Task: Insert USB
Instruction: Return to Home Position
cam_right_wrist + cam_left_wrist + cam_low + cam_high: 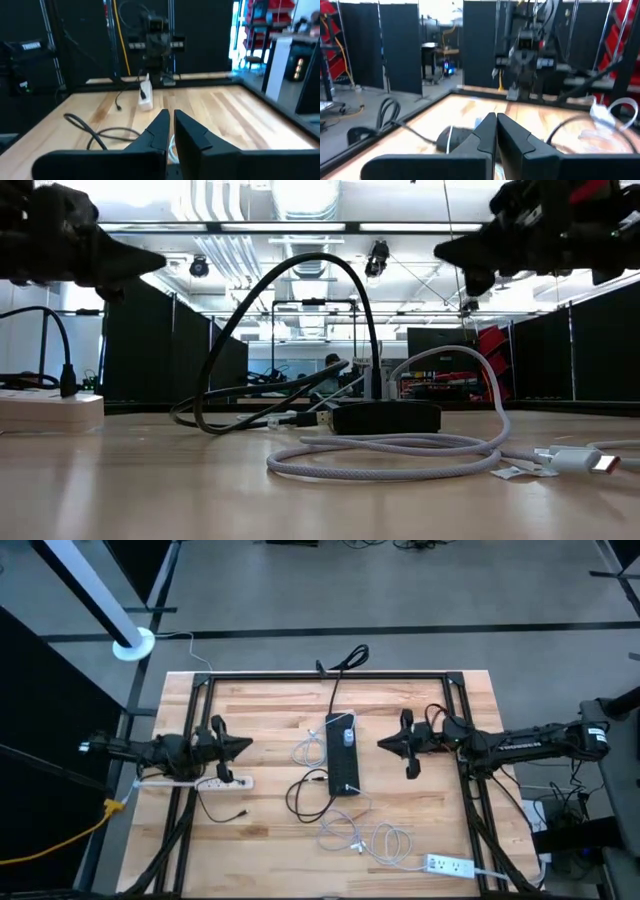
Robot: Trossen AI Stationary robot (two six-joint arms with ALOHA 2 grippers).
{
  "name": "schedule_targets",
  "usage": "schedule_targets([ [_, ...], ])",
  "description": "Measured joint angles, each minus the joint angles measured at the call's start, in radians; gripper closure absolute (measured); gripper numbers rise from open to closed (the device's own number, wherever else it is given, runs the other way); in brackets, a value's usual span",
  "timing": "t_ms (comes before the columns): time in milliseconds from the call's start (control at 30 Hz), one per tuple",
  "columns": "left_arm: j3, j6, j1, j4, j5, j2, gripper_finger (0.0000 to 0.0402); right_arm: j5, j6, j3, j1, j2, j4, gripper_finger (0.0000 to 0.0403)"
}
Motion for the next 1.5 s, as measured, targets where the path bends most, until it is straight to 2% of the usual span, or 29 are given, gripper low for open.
schedule_targets([
  [67, 0.019, -0.018, 0.0, -0.11, -0.005, -0.04, 0.04, 0.005, -0.002, -0.016, -0.002, -0.034, -0.004, 0.039],
  [133, 0.033, -0.029, 0.0, -0.147, -0.006, -0.039, 0.04, 0.022, -0.001, -0.03, -0.007, -0.069, -0.029, 0.039],
  [333, 0.031, 0.012, 0.0, -0.1, 0.044, -0.04, 0.04, 0.151, 0.023, -0.099, -0.015, -0.149, -0.067, 0.039],
  [467, 0.027, 0.015, 0.0, -0.11, 0.051, -0.035, 0.04, 0.208, 0.094, -0.176, -0.018, -0.247, -0.065, 0.039],
  [600, 0.026, 0.016, 0.0, -0.145, 0.051, -0.04, 0.04, 0.213, 0.181, -0.183, -0.012, -0.378, -0.224, 0.0399],
  [867, 0.026, 0.062, 0.0, -0.146, 0.042, -0.029, 0.04, 0.254, 0.148, -0.183, -0.008, -0.606, -0.479, 0.04],
  [1000, 0.026, 0.061, 0.0, -0.148, 0.042, -0.024, 0.04, 0.269, 0.148, -0.183, -0.008, -0.62, -0.557, 0.04],
  [1500, 0.026, 0.061, 0.0, -0.147, 0.042, 0.007, 0.04, 0.267, 0.145, -0.183, -0.008, -0.589, -0.557, 0.04],
])
